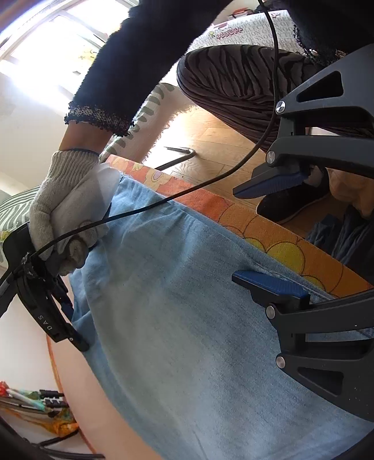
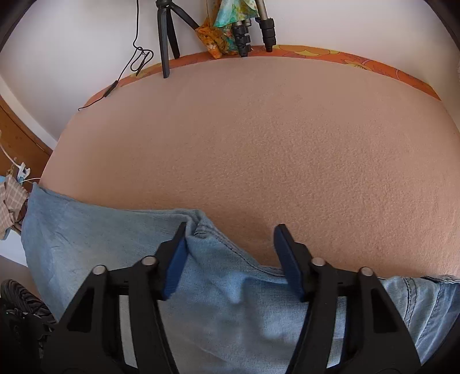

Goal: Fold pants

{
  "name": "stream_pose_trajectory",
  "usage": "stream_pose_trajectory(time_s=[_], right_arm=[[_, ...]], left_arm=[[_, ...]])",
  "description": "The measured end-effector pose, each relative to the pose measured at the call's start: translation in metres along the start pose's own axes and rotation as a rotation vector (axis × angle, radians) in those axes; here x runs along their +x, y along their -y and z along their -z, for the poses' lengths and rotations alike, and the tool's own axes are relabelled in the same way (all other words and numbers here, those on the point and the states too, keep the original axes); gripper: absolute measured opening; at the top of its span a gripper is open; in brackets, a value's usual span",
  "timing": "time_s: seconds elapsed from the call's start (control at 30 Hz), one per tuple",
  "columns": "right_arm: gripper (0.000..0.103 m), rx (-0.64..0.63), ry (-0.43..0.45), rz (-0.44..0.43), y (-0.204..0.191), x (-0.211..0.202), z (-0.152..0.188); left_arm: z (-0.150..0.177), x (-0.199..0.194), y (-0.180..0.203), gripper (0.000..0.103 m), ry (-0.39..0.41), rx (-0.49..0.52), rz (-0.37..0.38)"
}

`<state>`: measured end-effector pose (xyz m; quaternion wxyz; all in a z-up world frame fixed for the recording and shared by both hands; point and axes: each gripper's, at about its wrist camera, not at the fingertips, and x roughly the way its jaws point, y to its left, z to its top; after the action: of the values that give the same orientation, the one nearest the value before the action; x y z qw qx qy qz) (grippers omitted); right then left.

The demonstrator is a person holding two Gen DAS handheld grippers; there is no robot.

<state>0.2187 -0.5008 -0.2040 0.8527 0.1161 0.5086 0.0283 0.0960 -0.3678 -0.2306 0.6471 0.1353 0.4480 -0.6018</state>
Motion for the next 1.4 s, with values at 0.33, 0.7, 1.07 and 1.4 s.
stream_pose_trajectory(time_s=[0.33, 0.7, 1.07, 1.4], right_arm=[[0.007, -0.022, 0.038, 0.166, -0.011, 0.009, -0.022], [0.054, -0.011, 0.210, 0.188, -0.034, -0.048, 0.002], [0.059, -0.066, 0.295, 0.046, -0.114, -0.081, 0.057], [0.062, -0.092, 0.285, -0.093, -0.179, -0.066, 0.079]], left_arm=[[0.000, -0.003, 0.005, 0.049, 0.002, 0.023, -0.030], [0.022, -0.064, -0.006, 0.052, 0.107, -0.122, -0.049], [0.081, -0.170, -0.056, 0.057, 0.345, -0.449, -0.207], [0.228, -0.286, -0.102, 0.057, 0.658, -0.874, -0.439]])
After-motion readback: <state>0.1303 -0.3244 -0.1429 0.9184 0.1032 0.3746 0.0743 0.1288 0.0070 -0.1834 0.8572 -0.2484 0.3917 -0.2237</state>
